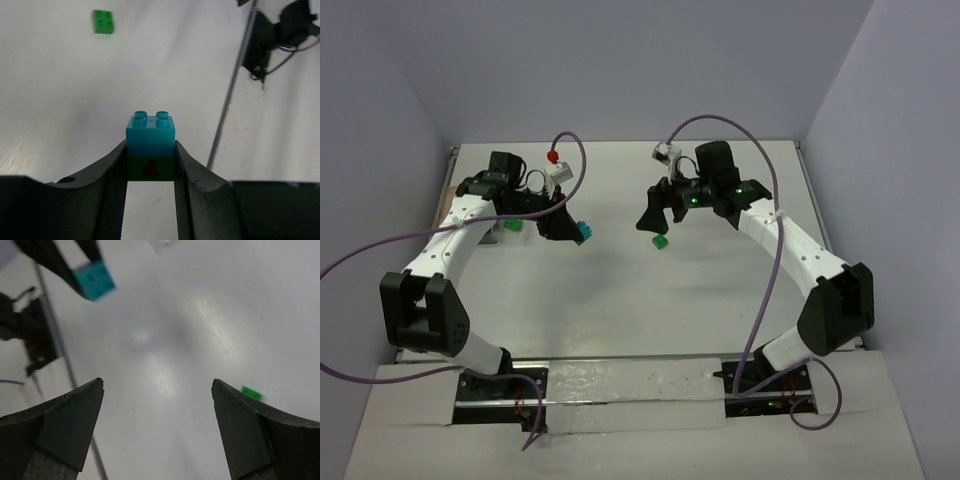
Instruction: Sort the legos into containers by color
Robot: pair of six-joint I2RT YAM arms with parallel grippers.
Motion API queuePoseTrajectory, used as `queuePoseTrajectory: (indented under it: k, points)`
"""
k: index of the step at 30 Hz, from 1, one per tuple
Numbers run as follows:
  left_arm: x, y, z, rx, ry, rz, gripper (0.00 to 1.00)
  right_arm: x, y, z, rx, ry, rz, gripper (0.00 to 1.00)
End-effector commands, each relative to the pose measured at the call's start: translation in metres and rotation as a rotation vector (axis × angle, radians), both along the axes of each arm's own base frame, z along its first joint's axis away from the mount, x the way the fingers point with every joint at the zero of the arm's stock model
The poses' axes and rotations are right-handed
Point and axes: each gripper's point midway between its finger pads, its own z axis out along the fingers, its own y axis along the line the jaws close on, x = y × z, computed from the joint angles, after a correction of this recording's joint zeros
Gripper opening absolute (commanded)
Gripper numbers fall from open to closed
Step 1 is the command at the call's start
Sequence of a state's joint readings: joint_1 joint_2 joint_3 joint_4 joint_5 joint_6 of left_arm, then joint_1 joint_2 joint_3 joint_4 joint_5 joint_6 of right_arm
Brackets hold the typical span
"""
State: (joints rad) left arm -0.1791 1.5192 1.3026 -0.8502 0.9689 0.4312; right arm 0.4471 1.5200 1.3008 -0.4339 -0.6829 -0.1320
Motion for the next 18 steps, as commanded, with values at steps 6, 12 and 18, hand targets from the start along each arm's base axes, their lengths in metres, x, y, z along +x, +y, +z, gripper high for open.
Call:
queuePoseTrajectory:
  k: [6,12,18]
  points:
    - [-0.071,-0.027,0.063,-0.297,-0.117,-0.317,0.06,-0.058,0.039,0.073,0.328,0.073,0.261,0.94]
    - [-0.087,-0.039,0.069,-0.313,-0.106,-0.352,0.06,-0.071,0.053,0.086,0.382,0.17,0.304,0.89]
    - [-0.087,-0.043,0.072,-0.318,-0.087,-0.354,0.05,-0.086,0.067,0.089,0.404,0.217,0.359,0.8]
